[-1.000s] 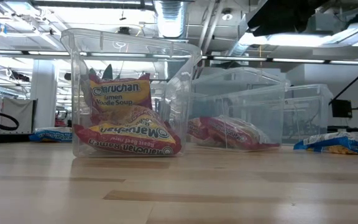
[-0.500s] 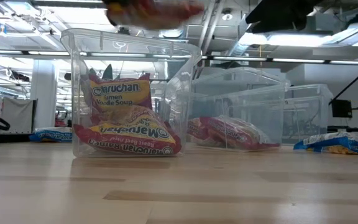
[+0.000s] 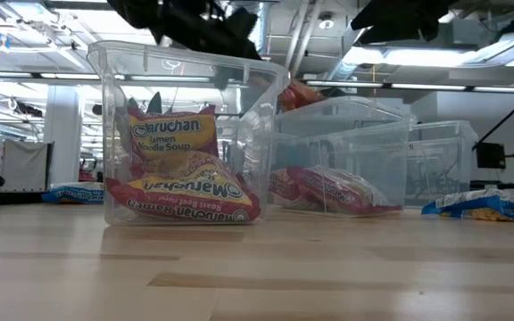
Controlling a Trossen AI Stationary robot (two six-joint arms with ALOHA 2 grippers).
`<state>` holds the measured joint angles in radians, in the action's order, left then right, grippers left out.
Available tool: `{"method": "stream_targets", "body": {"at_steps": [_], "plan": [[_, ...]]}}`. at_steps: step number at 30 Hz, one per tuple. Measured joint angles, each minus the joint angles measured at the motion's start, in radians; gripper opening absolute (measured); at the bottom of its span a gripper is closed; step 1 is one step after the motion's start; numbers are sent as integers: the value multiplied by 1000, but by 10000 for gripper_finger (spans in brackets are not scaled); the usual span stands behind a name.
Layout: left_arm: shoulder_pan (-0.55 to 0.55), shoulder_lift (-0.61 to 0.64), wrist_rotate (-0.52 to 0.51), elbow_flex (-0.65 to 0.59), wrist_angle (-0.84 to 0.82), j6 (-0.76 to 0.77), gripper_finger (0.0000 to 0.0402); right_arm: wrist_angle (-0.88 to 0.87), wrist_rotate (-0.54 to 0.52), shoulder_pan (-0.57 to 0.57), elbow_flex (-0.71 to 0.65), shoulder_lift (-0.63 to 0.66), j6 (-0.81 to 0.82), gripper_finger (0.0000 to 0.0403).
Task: Sort Maruchan noodles
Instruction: Put the red noodle pack into the middle bin
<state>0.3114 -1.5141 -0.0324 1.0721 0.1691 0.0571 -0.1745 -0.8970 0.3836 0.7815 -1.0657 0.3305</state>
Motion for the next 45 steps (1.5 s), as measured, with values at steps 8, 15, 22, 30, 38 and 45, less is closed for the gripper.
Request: {"method": "stream_targets", "body": {"at_steps": [8,15,22,30,38,45], "plan": [[-2,-119,-6,57,126,60,1,-3,0,0,0,0,0,260],[-3,-124,3,167,-13,37,70,-4,0,0,0,0,0,260],[-3,-115,-53,289,-206,52,177,-4,1,0,0,0,0,260],[-26,19,-19,408,-544,13,214,-26,1,0,0,0,2,260],[-137,394,-84,-6,-228,-29,201,-57,4,2,0,0,59,260],[-222,715,-79,-526,223,7,198,-47,5,2,0,-2,65,260]]}}
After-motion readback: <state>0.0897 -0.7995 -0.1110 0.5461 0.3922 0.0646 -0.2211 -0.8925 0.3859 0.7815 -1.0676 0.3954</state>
